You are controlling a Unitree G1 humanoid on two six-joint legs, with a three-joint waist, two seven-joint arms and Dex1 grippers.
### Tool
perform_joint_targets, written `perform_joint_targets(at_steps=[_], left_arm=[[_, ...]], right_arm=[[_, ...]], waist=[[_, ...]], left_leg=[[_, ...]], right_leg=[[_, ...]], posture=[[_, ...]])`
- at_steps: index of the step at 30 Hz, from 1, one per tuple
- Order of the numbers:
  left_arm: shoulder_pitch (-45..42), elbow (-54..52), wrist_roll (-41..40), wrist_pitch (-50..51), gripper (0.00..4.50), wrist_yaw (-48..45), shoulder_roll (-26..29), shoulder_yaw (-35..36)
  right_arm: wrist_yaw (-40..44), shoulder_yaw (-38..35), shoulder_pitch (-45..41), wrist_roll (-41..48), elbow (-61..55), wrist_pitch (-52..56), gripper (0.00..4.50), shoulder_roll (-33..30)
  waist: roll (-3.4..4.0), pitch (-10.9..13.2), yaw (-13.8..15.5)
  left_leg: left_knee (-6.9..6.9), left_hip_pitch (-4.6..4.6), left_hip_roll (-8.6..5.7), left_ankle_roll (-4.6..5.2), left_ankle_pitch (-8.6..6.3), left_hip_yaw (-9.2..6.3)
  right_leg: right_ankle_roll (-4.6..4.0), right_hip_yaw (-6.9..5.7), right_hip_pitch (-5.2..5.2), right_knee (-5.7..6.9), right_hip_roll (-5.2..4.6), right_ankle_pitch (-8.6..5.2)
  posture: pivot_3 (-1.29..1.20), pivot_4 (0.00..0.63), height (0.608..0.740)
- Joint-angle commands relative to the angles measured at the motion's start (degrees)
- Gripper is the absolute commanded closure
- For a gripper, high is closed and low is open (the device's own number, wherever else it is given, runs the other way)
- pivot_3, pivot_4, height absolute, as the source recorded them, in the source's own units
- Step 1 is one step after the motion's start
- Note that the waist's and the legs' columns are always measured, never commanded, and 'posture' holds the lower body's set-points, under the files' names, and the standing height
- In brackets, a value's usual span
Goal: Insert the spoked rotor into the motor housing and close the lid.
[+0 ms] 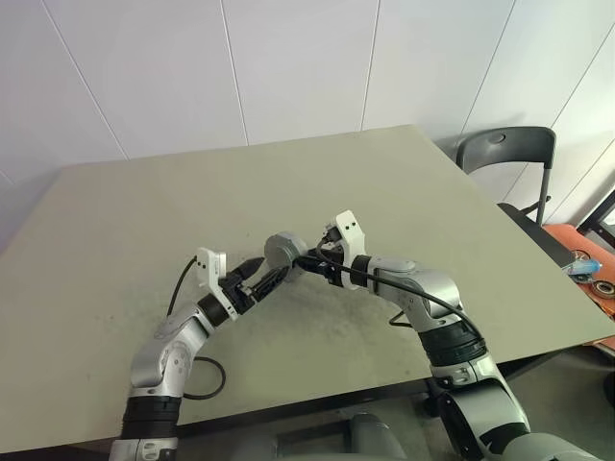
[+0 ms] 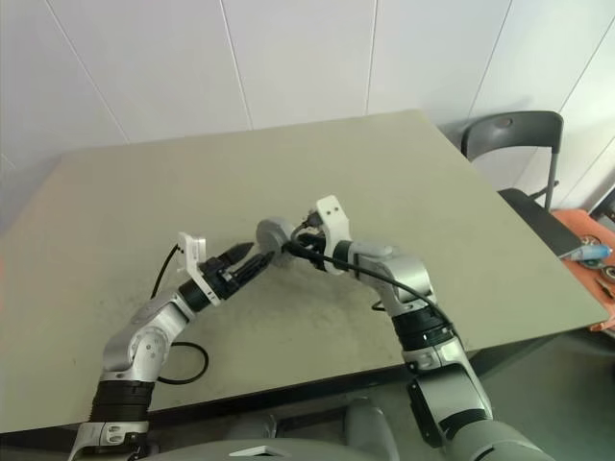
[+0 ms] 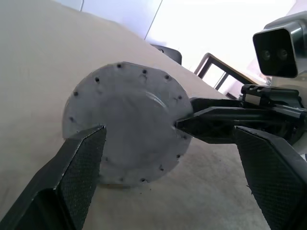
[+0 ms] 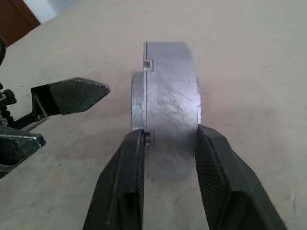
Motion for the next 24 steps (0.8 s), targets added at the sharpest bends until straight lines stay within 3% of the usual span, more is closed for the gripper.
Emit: perform_joint_targets(at_steps=[1, 9, 15, 24], left_arm=[[-0.8, -2.3, -0.3, -0.5, 0.00, 0.5, -0.1, -0.4], [-1.0, -3.5, -0.9, 0.2, 0.00, 1.5, -0.2, -0.6], [-1.9, -5.6, -7.3, 3.7, 0.00, 4.0, -1.1, 3.8], [-3.6, -3.9, -11.8, 6.8, 0.00, 8.6, -1.8, 7.5]], right_arm=[[-0.2, -1.6, -0.3, 0.2, -0.8, -0.2, 3.32, 0.5], [-0.4, -5.0, -0.1, 2.6, -0.2, 0.2, 3.32, 2.5], [-4.4, -17.7, -2.0, 11.8, 2.2, 2.5, 3.32, 9.3], [-10.2, -29.3, -4.4, 21.2, 5.6, 4.4, 3.32, 15.2]], waist=[[0.00, 0.0, 0.0], [-0.01, 0.0, 0.0], [-0.02, 0.0, 0.0], [-0.01, 0.0, 0.0]], left_leg=[[0.00, 0.00, 0.00, 0.00, 0.00, 0.00], [0.00, -0.01, 0.00, 0.00, 0.00, 0.00], [-0.03, -0.08, 0.00, 0.00, 0.00, -0.02], [-0.09, -0.13, 0.00, 0.00, 0.00, -0.03]], right_leg=[[0.01, 0.00, 0.00, 0.00, 0.00, 0.00], [0.01, 0.00, -0.01, 0.00, 0.00, 0.00], [0.01, 0.00, -0.09, 0.00, 0.00, 0.02], [0.00, 0.00, -0.15, -0.03, 0.00, 0.03]], posture=[[0.00, 0.000, 0.740], [0.00, 0.000, 0.740], [0.00, 0.000, 0.740], [0.00, 0.000, 0.740]])
